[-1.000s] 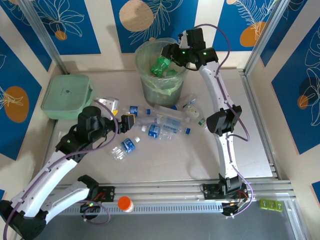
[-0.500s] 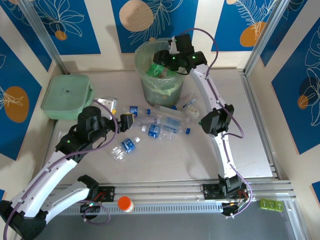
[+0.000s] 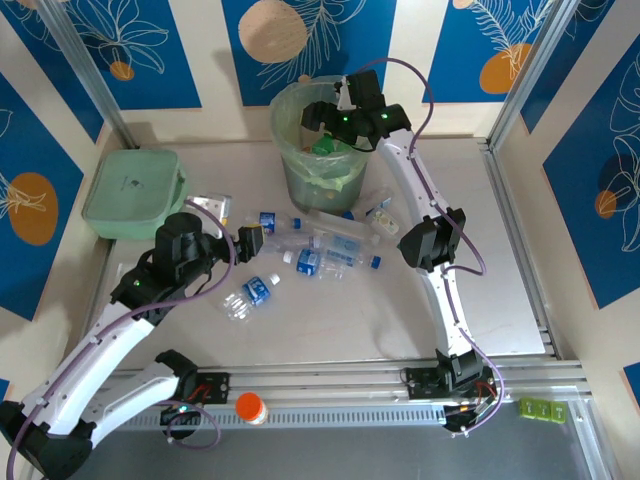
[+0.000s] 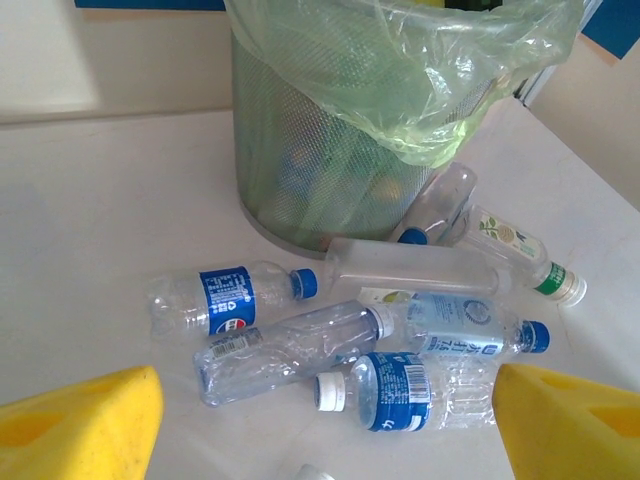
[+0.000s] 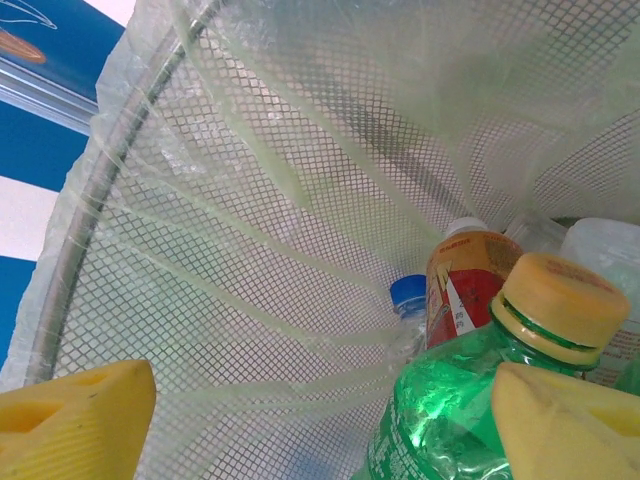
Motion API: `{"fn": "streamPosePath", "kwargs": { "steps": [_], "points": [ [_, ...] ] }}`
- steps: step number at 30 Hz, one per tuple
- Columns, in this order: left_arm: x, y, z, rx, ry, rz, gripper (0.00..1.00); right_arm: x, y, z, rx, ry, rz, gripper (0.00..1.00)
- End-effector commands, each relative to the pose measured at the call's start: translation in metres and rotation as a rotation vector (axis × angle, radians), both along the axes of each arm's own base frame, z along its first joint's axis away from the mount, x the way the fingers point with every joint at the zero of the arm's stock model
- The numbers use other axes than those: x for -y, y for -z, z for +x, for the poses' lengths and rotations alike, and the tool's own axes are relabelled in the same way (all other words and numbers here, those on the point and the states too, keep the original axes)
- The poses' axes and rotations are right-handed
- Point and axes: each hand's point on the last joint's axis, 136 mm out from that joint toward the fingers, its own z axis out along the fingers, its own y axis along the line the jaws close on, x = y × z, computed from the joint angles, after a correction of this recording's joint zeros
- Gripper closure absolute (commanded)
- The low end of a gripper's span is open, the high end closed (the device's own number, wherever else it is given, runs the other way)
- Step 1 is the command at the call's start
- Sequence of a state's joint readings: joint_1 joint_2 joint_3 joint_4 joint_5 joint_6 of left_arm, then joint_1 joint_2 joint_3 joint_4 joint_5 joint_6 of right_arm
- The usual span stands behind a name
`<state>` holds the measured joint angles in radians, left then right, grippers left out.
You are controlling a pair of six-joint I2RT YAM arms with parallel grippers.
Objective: Put the plastic bottles in the bin
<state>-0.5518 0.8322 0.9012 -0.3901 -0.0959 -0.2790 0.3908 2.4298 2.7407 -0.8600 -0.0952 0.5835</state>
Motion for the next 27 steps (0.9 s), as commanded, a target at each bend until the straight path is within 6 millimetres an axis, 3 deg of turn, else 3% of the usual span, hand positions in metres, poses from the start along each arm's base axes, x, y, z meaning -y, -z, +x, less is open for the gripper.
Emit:
{"fn": "streamPosePath", "kwargs": {
  "steps": [1,8,16,23,27],
  "points": [
    [-0.008,-0.004,-0.002,0.011,-0.023,0.013,0.15,0.004,-0.033,-0.009,0.057,-0.003,0.016,0.09],
    [-0.012,-0.005,-0.002,0.012,-0.040,0.013,0.15,0.020,-0.055,-0.018,0.097,0.024,-0.026,0.05],
    [-0.021,-0.009,-0.003,0.036,-0.075,0.030,0.15,0.048,-0.094,-0.038,0.143,0.076,-0.058,0.00],
    [-0.026,-0.015,-0.009,0.003,-0.104,-0.013,0.15,0.061,-0.121,-0.072,0.185,0.076,-0.121,0.03],
    [-0.029,-0.019,-0.017,-0.042,-0.110,-0.027,0.14,0.058,-0.135,-0.103,0.219,0.056,-0.179,0.06]
  ]
}}
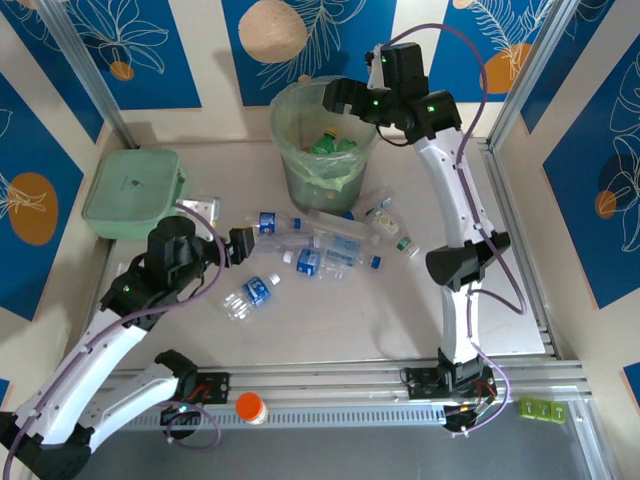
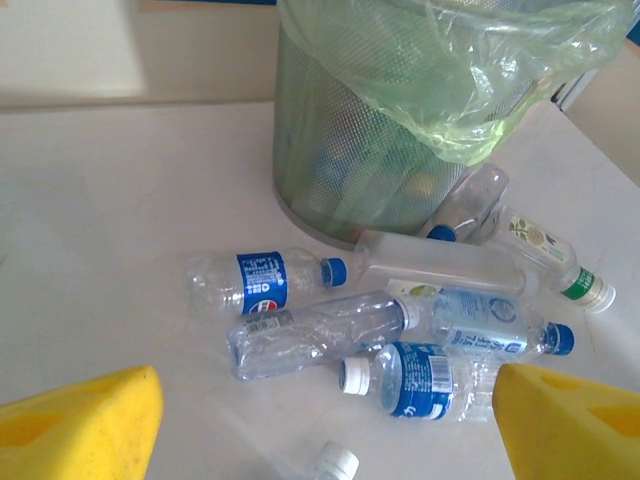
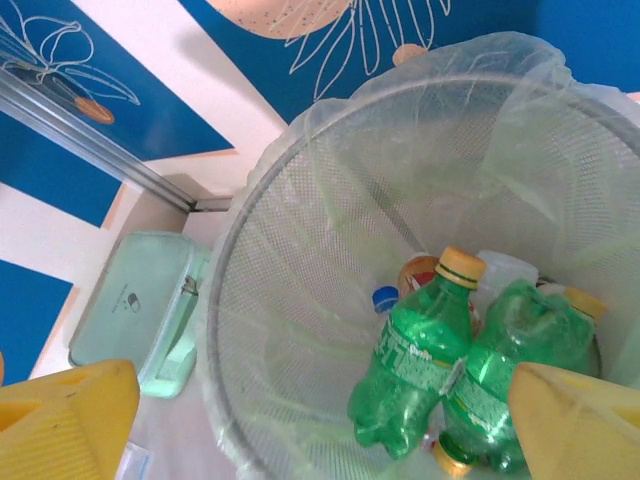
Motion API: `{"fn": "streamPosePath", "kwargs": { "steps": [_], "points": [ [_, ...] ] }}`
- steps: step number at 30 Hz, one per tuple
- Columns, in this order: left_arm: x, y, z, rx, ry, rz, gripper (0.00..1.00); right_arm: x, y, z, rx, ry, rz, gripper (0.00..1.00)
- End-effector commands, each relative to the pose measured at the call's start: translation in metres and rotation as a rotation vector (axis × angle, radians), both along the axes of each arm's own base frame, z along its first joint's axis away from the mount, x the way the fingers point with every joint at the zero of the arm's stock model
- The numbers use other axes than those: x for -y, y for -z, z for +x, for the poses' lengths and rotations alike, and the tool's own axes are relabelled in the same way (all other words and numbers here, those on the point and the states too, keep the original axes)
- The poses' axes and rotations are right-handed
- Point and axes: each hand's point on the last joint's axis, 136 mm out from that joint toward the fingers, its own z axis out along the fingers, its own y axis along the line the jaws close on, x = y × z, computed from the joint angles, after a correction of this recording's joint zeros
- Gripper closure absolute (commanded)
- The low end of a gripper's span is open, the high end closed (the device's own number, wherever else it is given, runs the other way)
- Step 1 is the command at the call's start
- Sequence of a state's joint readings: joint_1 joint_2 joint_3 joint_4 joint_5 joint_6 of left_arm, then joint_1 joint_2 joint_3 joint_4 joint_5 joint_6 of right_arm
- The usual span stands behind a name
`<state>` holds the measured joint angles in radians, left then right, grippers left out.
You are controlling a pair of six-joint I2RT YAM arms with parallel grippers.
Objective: Put the plastic bottles in the bin
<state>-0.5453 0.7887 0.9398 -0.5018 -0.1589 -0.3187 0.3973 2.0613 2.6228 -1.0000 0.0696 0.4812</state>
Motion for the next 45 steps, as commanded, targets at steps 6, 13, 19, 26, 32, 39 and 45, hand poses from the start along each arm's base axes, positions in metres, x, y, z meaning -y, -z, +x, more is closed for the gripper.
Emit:
{"fn": "streamPosePath", "kwargs": {
  "steps": [6,13,19,26,32,39,45],
  "points": [
    [0.003,0.029,-0.031,-0.262,0.075,0.050,0.12,-0.016,-0.008,-0.091,-0.006,-0.084,-0.138,0.06],
    [-0.022,0.105,-0.051,-0.546,-0.029,0.204,0.06,-0.033,0.007,-0.173,0.003,-0.272,-0.080,0.06],
    [-0.007,0.157,-0.054,-0.689,0.006,0.198,0.01,-0.023,0.020,-0.215,0.002,-0.332,-0.011,0.06],
    [-0.014,0.186,-0.029,-0.763,-0.089,0.332,0.01,-0.007,0.032,-0.235,0.001,-0.334,0.008,0.05],
    [0.002,0.212,-0.015,-0.825,-0.074,0.355,0.01,0.004,0.044,-0.236,-0.020,-0.316,0.021,0.05],
    [0.029,0.240,-0.013,-0.931,0.031,0.358,0.01,0.009,0.056,-0.235,-0.043,-0.325,0.028,0.05],
    [0.029,0.254,-0.023,-0.979,0.020,0.353,0.01,0.008,0.062,-0.233,-0.063,-0.337,0.049,0.05]
  ]
}}
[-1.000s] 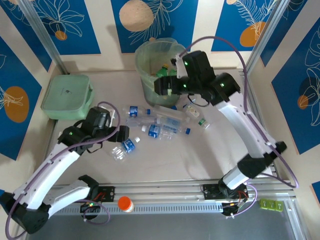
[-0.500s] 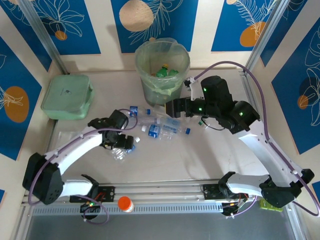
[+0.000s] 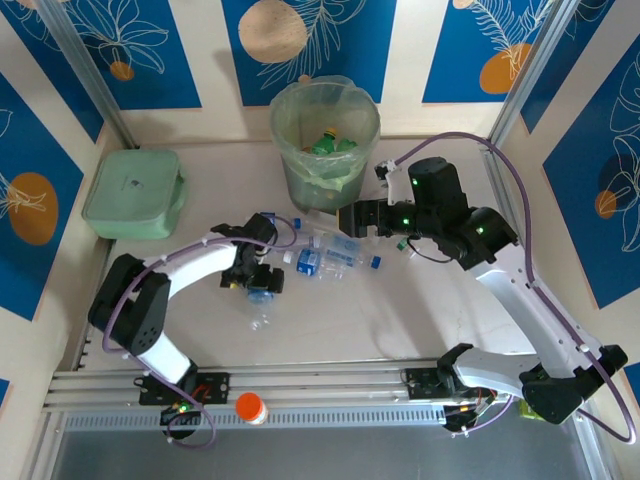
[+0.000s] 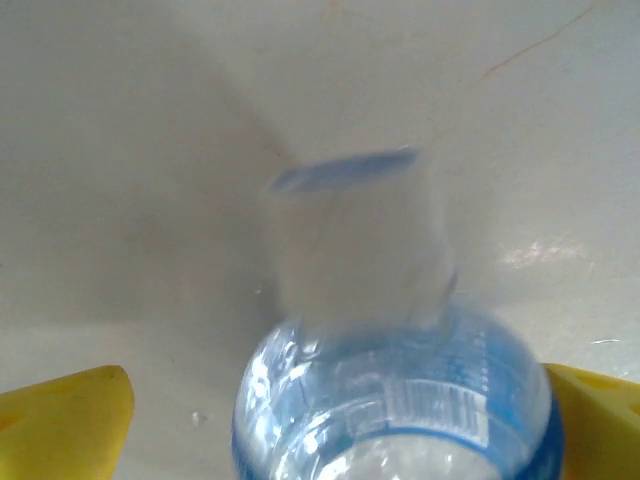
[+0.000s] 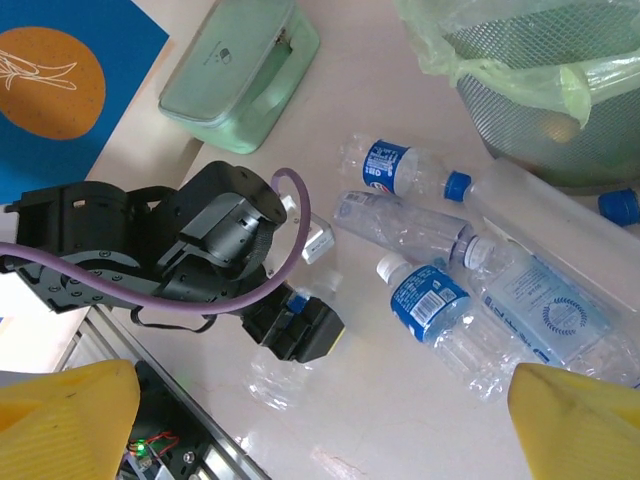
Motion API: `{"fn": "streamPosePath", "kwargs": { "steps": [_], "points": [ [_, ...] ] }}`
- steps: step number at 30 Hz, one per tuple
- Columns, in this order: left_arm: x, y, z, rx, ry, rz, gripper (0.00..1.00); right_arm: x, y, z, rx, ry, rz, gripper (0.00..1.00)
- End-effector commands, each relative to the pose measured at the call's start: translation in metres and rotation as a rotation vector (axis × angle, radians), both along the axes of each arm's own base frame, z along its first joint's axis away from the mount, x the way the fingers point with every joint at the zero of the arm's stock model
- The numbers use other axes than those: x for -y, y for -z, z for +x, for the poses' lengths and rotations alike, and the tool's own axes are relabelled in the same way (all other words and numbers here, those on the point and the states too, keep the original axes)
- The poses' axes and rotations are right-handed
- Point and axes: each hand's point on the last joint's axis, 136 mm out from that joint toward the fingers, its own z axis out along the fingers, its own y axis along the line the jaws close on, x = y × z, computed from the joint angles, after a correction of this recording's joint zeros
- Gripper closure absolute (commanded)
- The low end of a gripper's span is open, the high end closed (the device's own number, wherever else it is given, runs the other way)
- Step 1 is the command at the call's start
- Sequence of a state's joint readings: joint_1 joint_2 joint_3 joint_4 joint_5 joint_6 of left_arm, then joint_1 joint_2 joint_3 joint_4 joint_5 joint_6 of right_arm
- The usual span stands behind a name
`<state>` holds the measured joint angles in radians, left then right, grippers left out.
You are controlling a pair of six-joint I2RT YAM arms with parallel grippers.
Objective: Put the plastic bottles in the bin
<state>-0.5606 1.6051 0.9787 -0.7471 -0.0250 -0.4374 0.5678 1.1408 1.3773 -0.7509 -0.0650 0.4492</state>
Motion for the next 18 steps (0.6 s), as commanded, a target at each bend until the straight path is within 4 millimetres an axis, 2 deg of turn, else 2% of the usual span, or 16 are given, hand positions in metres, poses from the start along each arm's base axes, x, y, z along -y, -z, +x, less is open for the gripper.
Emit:
{"fn": "streamPosePath", "kwargs": {
  "steps": [1,8,11,14,18],
  "points": [
    [0.005,-0.002,-0.012,-0.021,0.002,-0.030,0.01,-0.004,-0.007,-0.006,0.008,-0.038,0.043,0.05],
    [0.001,0.010,-0.031,-0.051,-0.045,-0.036,0.01,-0.004,-0.004,-0.005,-0.006,-0.032,0.045,0.05],
    [0.005,0.013,-0.034,-0.064,-0.051,-0.042,0.05,-0.004,-0.004,-0.006,-0.007,-0.028,0.049,0.05],
    [0.017,0.012,-0.033,-0.072,-0.061,-0.090,0.10,-0.002,-0.001,-0.006,-0.011,-0.022,0.047,0.05],
    [0.028,0.013,-0.029,-0.068,-0.038,-0.100,0.24,-0.001,0.002,-0.007,-0.014,-0.014,0.044,0.05]
  ]
}}
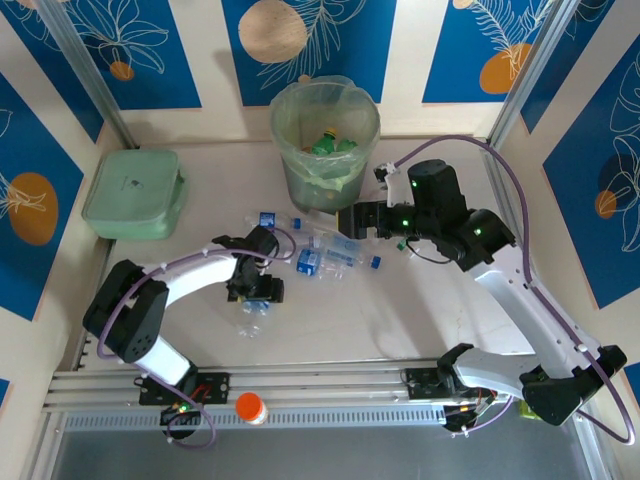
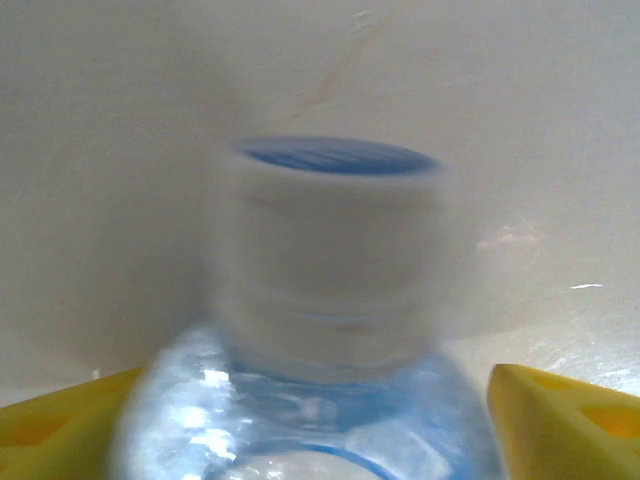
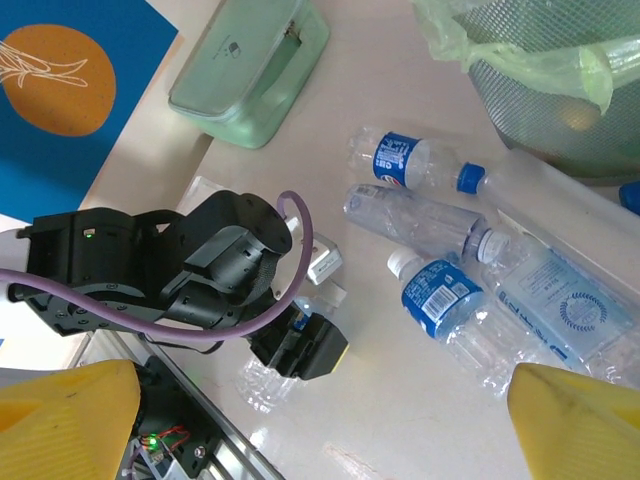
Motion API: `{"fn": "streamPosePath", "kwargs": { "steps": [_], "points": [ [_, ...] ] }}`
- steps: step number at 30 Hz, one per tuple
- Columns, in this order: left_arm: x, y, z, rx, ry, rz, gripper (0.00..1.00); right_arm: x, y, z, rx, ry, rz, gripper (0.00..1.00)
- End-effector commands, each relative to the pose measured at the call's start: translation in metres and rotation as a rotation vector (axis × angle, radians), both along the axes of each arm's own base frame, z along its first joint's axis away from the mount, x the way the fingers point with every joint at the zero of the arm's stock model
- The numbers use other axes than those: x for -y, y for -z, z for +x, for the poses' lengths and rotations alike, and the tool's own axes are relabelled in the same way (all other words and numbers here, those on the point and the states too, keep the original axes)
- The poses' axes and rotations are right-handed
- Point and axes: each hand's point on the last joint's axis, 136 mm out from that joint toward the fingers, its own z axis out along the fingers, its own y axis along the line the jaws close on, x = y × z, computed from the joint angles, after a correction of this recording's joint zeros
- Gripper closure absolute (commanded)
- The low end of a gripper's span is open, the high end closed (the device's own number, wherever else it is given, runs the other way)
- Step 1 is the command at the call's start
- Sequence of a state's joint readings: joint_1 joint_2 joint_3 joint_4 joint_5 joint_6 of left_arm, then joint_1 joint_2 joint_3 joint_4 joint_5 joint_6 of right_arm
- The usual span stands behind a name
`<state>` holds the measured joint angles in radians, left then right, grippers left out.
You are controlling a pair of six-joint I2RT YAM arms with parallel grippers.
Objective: Put the plastic bottles in the bin
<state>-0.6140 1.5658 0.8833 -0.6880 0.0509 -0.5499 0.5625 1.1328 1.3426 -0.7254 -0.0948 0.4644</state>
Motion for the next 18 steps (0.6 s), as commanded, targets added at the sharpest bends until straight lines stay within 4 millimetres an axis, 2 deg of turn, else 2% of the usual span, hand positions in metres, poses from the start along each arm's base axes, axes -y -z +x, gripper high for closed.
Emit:
{"fn": "streamPosePath", "kwargs": {
  "steps": [1,5,8,12,18],
  "points": [
    [0.014,0.002,0.000,-0.021,0.016,-0.027,0.26,0.002,-0.005,-0.006,0.006,-0.004,0.024,0.05],
    [0.010,0.005,-0.003,-0.016,0.025,0.000,0.35,0.005,-0.011,-0.009,0.023,-0.003,0.024,0.05],
    [0.005,-0.001,0.000,0.012,0.040,0.020,0.41,0.008,-0.014,-0.009,0.038,0.005,0.021,0.05],
    [0.008,-0.020,0.008,0.059,0.059,0.009,0.53,0.007,-0.013,-0.008,0.028,0.012,0.028,0.06],
    [0.013,-0.064,0.019,0.176,0.062,-0.059,0.54,0.005,-0.012,-0.010,0.014,0.009,0.046,0.06]
  ]
}}
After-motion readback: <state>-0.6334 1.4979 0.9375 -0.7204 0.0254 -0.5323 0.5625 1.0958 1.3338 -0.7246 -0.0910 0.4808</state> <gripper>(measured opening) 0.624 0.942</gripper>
